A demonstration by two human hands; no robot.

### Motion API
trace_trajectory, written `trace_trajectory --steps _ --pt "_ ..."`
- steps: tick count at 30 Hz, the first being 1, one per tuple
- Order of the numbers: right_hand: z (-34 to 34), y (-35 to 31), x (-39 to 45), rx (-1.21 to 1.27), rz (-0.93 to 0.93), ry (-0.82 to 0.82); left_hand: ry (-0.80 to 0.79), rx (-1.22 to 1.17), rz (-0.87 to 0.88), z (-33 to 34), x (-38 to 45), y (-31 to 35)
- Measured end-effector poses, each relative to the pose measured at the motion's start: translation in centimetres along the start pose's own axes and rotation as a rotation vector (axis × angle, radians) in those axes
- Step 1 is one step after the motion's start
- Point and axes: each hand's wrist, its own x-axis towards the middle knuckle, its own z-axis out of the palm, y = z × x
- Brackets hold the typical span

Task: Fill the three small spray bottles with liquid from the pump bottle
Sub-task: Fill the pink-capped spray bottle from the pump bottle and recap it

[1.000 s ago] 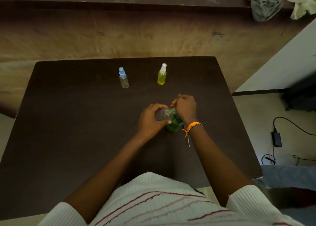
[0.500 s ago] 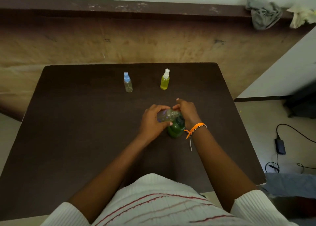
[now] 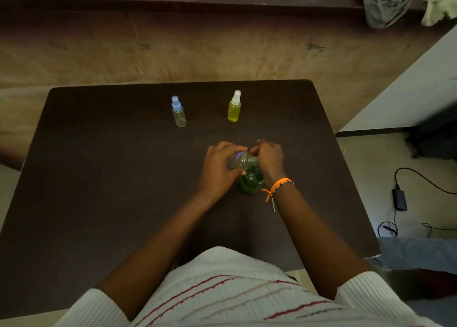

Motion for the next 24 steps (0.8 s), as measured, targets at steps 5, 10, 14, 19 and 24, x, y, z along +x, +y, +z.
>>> trace_trajectory --steps 5,10,14,19,24 --pt "-0.34 -0.59 0.1 0.091 0.143 -0.175 0.007 -0.004 -0.001 -0.25 -0.02 0.12" --pt "-0.09 -0.17 0.12 0.036 0.058 -0.069 0.006 -0.004 -0.016 -0.15 0.01 0.03" --pt "-0.19 0.02 -0.14 -0.074 -0.049 0.044 -0.013 0.018 -0.023 0.18 -0.11 -0.26" --pt "-0.1 -0.04 -0.4 0.012 -0.026 0.015 -0.022 0.014 -0.019 0.16 -0.12 -0.31" --pt "-0.28 -0.13 0.38 0.021 0.07 -0.193 0.009 0.022 -0.003 -0.04 -0.2 0.14"
